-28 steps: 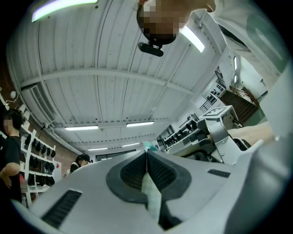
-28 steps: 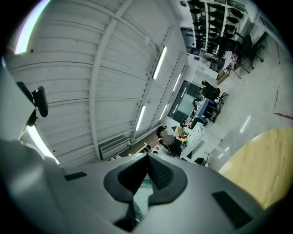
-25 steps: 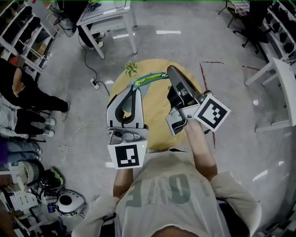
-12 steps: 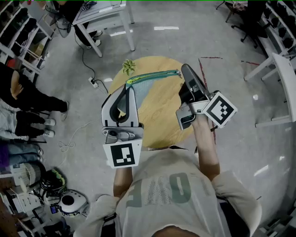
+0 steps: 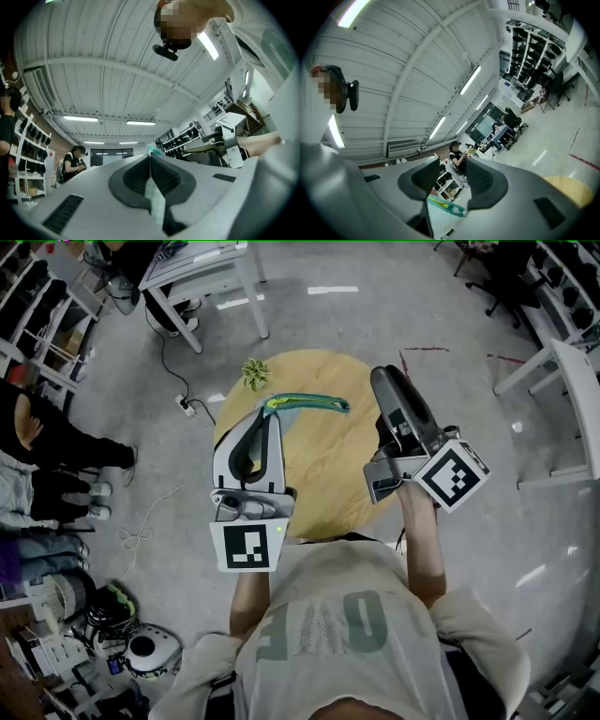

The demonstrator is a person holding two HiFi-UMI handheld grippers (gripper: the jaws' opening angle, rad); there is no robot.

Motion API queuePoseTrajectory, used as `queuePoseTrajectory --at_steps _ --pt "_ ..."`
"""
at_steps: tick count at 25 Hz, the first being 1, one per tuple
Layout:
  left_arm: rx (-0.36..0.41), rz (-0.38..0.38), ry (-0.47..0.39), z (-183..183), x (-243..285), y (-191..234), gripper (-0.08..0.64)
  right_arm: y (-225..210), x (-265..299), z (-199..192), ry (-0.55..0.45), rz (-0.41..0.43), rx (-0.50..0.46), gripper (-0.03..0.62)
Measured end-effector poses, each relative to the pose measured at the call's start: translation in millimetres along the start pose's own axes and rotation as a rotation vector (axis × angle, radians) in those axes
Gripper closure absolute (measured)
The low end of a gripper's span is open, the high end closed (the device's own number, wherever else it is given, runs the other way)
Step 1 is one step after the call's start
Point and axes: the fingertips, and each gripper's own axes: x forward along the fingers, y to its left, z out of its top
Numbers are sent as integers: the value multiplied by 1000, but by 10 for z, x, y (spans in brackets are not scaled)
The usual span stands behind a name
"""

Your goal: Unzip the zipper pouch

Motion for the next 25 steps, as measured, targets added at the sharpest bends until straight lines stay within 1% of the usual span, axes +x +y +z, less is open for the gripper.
queuePoseTrajectory --at_steps 2,4,9,15,18,21,25 --pt "-34 -5 7 -87 30 13 532 -2 -39 -7 -1 -9 -36 423" --pt "-69 -9 22 -195 63 11 532 -42 -76 -38 4 -20 -46 423" --pt "-153 -27 88 -507 146 -72 532 -214 -181 -117 23 -64 -23 423" --pt "-240 -83 158 -833 234 -291 532 -422 -362 -173 25 -141 1 423" --pt "-296 -108 186 -972 260 -418 532 -514 -475 -164 18 -178 7 423" --pt "-381 -121 214 -1121 274 -533 532 -608 -587 -154 19 -219 6 423" --pt "-513 -103 281 -1463 224 -590 532 -695 -661 -191 31 -258 11 423"
